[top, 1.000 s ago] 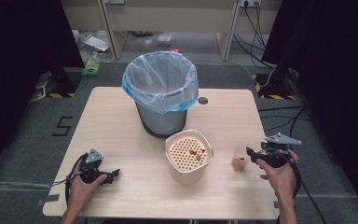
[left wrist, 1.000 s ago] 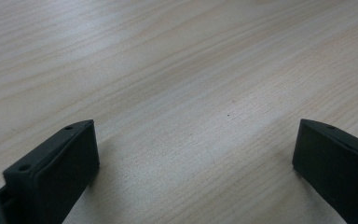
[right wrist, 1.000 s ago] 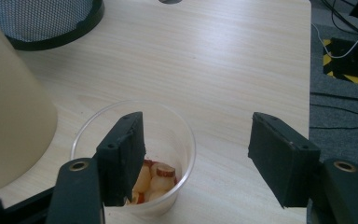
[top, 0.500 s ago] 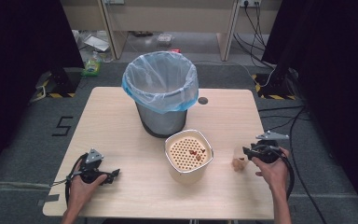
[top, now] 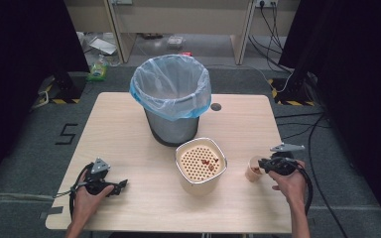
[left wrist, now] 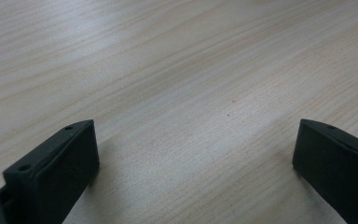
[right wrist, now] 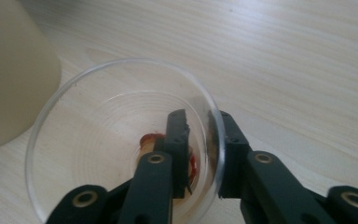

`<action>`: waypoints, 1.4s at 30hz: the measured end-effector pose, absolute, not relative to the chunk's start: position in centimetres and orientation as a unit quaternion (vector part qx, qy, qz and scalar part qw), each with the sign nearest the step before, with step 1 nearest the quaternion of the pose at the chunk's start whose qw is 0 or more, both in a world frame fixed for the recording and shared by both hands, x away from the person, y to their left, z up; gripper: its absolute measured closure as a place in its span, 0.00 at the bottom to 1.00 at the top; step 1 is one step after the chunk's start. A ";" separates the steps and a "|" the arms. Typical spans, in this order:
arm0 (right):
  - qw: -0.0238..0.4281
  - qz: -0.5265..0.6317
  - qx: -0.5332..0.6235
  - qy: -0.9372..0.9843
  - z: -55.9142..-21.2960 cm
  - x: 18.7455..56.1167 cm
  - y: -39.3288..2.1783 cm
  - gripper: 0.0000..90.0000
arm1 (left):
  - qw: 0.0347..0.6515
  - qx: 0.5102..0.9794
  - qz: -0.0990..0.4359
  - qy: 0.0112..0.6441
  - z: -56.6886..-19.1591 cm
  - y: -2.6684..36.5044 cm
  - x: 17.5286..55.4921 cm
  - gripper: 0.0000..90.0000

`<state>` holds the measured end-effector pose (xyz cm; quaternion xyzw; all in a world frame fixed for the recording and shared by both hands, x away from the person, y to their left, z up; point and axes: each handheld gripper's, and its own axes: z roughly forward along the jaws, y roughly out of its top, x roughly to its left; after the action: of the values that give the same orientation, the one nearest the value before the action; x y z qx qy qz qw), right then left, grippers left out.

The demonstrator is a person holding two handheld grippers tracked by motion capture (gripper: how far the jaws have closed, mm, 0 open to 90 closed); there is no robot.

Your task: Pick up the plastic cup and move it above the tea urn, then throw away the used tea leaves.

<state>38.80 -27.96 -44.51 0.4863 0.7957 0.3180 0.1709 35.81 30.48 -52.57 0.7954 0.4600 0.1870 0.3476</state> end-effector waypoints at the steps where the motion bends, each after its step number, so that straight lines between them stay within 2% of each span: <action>1: 0.174 0.323 0.478 0.798 -44.4 38.8 -27.9 0.95 | 0.348 0.795 0.187 0.460 -52.6 30.5 35.8 0.00; 6: 0.196 0.323 0.455 0.807 -43.8 38.8 -27.1 0.98 | 0.348 0.795 0.187 0.460 -52.6 30.5 35.8 0.00; 18: 0.291 0.364 0.423 0.777 -40.3 40.5 -25.2 0.98 | 0.347 0.795 0.187 0.460 -52.6 30.5 35.8 0.00; 27: 0.323 0.379 0.400 0.770 -39.1 41.5 -23.6 0.98 | 0.347 0.795 0.187 0.461 -52.6 30.5 35.8 0.00; 42: 0.364 0.417 0.348 0.756 -36.5 40.7 -20.9 0.98 | 0.347 0.795 0.187 0.461 -52.6 30.5 35.8 0.00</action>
<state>40.74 -20.94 -36.48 0.3482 0.7562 0.4174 0.3644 35.82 30.47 -52.57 0.7951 0.4606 0.1874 0.3471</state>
